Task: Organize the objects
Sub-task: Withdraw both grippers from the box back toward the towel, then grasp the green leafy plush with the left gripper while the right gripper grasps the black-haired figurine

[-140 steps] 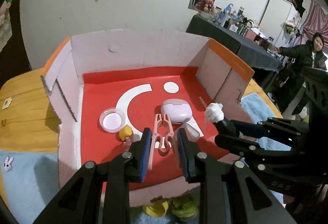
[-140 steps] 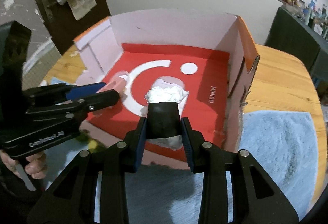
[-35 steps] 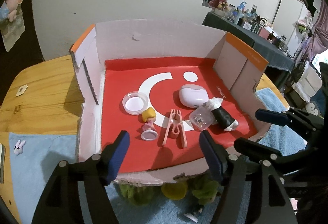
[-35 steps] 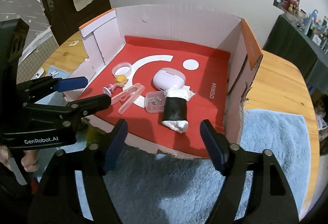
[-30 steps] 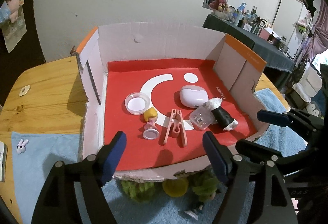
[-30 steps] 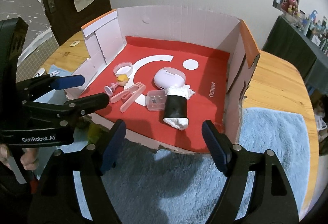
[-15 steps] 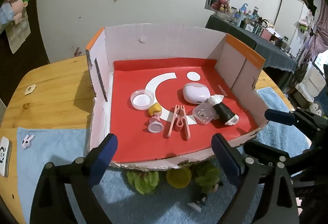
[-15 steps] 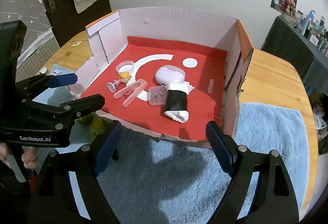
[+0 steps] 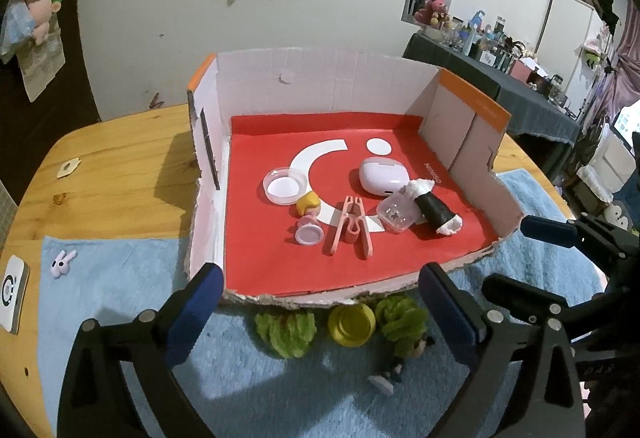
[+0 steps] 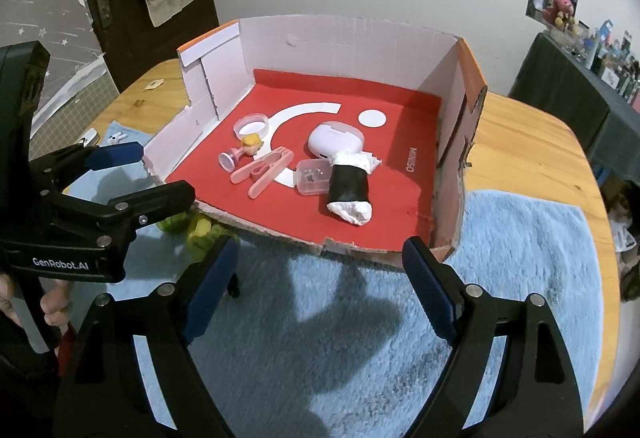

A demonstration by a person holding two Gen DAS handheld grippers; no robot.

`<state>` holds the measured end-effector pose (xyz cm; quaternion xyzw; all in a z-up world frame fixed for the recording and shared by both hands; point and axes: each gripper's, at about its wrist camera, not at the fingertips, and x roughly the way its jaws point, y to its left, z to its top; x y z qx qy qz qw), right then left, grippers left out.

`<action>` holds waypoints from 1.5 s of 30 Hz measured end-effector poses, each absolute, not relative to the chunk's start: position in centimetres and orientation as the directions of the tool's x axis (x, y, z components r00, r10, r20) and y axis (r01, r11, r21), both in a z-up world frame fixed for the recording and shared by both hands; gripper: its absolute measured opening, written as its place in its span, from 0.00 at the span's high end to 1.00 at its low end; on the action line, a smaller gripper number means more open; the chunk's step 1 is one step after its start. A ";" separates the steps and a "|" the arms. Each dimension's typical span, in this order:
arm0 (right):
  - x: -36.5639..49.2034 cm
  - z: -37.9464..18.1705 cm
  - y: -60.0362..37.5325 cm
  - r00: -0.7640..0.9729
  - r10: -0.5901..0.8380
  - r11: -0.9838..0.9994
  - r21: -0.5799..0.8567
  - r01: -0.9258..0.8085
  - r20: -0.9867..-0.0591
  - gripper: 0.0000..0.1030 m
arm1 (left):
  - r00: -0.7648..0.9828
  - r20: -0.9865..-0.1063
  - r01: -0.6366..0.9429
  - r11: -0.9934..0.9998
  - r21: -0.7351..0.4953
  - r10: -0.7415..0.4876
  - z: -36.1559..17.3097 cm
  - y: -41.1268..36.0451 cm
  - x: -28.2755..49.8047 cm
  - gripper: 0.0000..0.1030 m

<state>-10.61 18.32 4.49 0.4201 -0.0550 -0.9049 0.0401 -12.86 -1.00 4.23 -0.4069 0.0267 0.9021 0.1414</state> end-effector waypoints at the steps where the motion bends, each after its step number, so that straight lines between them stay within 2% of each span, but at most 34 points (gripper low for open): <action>1: -10.6 4.5 18.3 -0.644 -0.119 -0.991 0.134 0.026 -0.756 0.18 | -0.629 -0.742 -0.275 -0.959 -0.067 0.233 4.2 -1.1 -12.7 0.03; 6: -9.7 4.4 17.9 -0.643 -0.118 -0.991 0.131 0.028 -0.757 0.17 | -0.628 -0.743 -0.268 -0.961 -0.070 0.230 4.0 -1.5 -12.0 0.03; 10: -9.1 4.2 17.7 -0.645 -0.120 -0.991 0.133 0.029 -0.755 0.11 | -0.624 -0.748 -0.266 -0.962 -0.069 0.226 3.6 -1.6 -11.5 0.01; 45: -6.4 1.0 14.8 -0.603 -0.163 -0.986 0.148 0.075 -0.781 0.11 | -0.596 -0.776 -0.238 -0.969 -0.072 0.204 0.5 -2.7 -8.7 0.00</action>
